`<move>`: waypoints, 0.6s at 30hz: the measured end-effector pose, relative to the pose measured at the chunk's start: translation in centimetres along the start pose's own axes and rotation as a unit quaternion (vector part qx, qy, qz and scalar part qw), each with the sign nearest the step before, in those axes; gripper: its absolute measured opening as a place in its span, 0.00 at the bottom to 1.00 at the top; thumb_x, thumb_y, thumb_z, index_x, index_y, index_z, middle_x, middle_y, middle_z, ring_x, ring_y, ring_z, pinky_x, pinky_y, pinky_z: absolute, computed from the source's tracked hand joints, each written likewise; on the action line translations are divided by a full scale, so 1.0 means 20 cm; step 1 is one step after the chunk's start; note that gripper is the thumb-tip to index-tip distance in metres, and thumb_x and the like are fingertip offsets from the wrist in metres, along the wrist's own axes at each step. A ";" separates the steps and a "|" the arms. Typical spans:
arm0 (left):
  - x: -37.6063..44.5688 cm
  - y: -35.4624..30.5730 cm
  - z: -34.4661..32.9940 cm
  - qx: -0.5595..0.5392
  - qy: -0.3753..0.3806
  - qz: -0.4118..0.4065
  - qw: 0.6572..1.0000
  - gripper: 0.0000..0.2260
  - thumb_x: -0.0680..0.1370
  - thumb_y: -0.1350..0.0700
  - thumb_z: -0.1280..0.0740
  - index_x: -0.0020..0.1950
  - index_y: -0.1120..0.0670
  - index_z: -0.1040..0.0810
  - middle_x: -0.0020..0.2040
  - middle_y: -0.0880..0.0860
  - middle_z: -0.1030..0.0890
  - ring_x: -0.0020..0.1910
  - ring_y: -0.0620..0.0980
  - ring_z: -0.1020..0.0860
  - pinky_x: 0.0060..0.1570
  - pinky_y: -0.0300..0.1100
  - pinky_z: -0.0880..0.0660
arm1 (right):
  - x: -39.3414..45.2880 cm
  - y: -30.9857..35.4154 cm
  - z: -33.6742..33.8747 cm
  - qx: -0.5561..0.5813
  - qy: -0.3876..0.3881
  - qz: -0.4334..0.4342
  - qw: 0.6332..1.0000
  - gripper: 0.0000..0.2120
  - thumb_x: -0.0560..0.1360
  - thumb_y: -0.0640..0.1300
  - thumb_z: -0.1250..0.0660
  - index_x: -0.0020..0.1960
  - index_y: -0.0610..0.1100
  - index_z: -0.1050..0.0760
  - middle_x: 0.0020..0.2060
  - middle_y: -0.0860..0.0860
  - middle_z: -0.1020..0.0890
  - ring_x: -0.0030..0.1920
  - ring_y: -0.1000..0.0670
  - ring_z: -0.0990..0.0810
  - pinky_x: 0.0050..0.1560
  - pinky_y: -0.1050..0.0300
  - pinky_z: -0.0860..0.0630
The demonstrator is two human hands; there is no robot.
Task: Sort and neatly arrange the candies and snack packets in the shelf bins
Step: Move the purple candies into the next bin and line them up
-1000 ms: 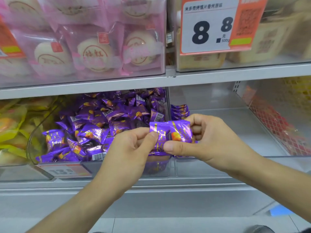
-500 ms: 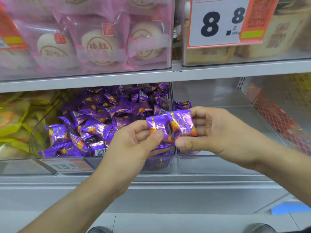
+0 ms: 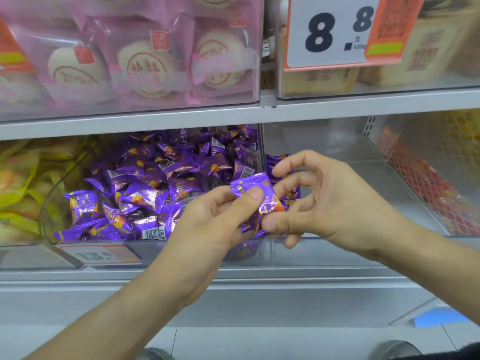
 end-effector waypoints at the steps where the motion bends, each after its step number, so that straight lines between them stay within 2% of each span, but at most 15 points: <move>1: 0.00 0.02 0.00 0.016 -0.006 -0.002 1.000 0.17 0.73 0.53 0.26 0.55 0.63 0.21 0.49 0.61 0.15 0.48 0.59 0.16 0.55 0.53 0.20 | 0.00 -0.01 -0.01 -0.004 -0.004 -0.002 1.000 0.33 0.54 0.36 0.19 0.55 0.44 0.29 0.39 0.48 0.18 0.27 0.40 0.17 0.29 0.49 0.19; 3: 0.00 0.04 0.00 0.039 -0.012 -0.009 0.999 0.18 0.73 0.51 0.30 0.57 0.62 0.21 0.49 0.61 0.15 0.51 0.63 0.17 0.56 0.59 0.21 | 0.00 -0.02 -0.04 -0.021 -0.009 -0.002 1.000 0.33 0.55 0.34 0.17 0.54 0.43 0.29 0.41 0.45 0.20 0.25 0.44 0.20 0.27 0.52 0.21; 4: -0.01 0.05 0.00 0.040 -0.011 -0.015 0.999 0.18 0.73 0.51 0.30 0.58 0.60 0.21 0.49 0.61 0.15 0.49 0.62 0.16 0.53 0.58 0.21 | -0.01 -0.03 -0.05 -0.032 -0.009 0.001 0.999 0.32 0.56 0.34 0.17 0.54 0.43 0.29 0.42 0.45 0.21 0.25 0.47 0.21 0.27 0.51 0.20; 7: -0.01 0.02 0.00 0.055 -0.018 -0.042 0.997 0.15 0.73 0.52 0.28 0.58 0.57 0.19 0.46 0.58 0.15 0.37 0.53 0.18 0.38 0.46 0.22 | 0.00 -0.04 -0.05 -0.081 -0.006 0.016 0.997 0.32 0.53 0.46 0.17 0.54 0.46 0.26 0.40 0.51 0.21 0.27 0.51 0.21 0.31 0.51 0.19; 9: -0.01 0.00 0.01 0.072 -0.023 -0.071 0.995 0.15 0.72 0.51 0.25 0.55 0.56 0.18 0.46 0.56 0.14 0.39 0.51 0.18 0.40 0.42 0.21 | 0.00 -0.03 -0.03 -0.108 0.007 0.039 0.993 0.30 0.53 0.54 0.19 0.52 0.50 0.23 0.41 0.55 0.19 0.32 0.50 0.19 0.36 0.53 0.20; 10: -0.01 -0.01 0.02 0.084 -0.027 -0.087 0.992 0.15 0.71 0.50 0.25 0.54 0.56 0.17 0.46 0.55 0.14 0.42 0.50 0.17 0.43 0.41 0.21 | 0.00 -0.02 -0.03 -0.108 0.011 0.051 0.993 0.28 0.54 0.55 0.20 0.52 0.50 0.22 0.43 0.54 0.17 0.36 0.48 0.18 0.38 0.53 0.19; 13: -0.01 -0.03 0.01 0.094 -0.027 -0.112 0.989 0.16 0.68 0.49 0.24 0.51 0.56 0.16 0.46 0.53 0.14 0.46 0.48 0.16 0.48 0.38 0.22 | 0.01 -0.01 -0.01 -0.091 0.020 0.077 0.993 0.24 0.58 0.50 0.20 0.51 0.48 0.21 0.45 0.51 0.16 0.44 0.45 0.16 0.42 0.47 0.18; 16: -0.01 -0.03 0.00 0.084 -0.014 -0.119 0.989 0.19 0.65 0.52 0.22 0.52 0.57 0.17 0.46 0.54 0.13 0.46 0.48 0.16 0.47 0.37 0.22 | 0.02 0.00 0.00 -0.094 0.029 0.091 0.991 0.24 0.57 0.48 0.20 0.52 0.47 0.21 0.43 0.51 0.15 0.41 0.49 0.19 0.43 0.49 0.20; 18: -0.01 -0.04 -0.01 0.067 -0.012 -0.128 0.990 0.19 0.64 0.53 0.24 0.53 0.57 0.18 0.47 0.53 0.13 0.46 0.48 0.15 0.46 0.36 0.22 | 0.02 0.00 0.02 -0.078 0.030 0.088 0.993 0.25 0.56 0.48 0.20 0.51 0.47 0.21 0.42 0.51 0.15 0.40 0.52 0.21 0.43 0.50 0.22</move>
Point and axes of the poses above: each hand's wrist, its own x-axis towards the middle knuckle, its own z-axis out of the back of the hand, y = z × x, the point moved 4 cm from there along x, towards the middle knuckle
